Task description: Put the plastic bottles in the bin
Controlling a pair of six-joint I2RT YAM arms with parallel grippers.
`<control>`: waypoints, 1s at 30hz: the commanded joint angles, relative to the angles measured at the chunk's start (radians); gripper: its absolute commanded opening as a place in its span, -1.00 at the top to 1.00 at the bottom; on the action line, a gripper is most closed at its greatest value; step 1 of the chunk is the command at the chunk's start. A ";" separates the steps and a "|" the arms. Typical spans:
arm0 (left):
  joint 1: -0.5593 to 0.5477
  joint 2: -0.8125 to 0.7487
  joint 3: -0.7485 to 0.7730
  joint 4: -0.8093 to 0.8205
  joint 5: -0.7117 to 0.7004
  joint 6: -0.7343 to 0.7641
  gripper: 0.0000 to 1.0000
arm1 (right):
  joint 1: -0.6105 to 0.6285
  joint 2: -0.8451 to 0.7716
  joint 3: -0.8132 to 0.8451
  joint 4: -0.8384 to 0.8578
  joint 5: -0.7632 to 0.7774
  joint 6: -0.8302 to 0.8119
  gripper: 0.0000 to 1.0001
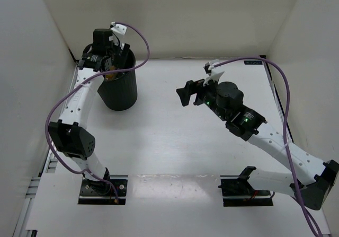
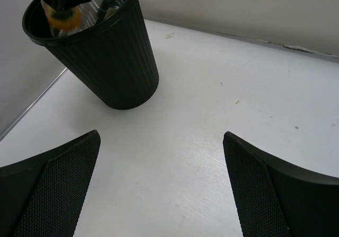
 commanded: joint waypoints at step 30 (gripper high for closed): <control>0.321 -0.544 -0.541 -0.106 -0.268 -0.241 -1.00 | -0.643 -0.287 -0.106 -0.588 0.113 0.251 -1.00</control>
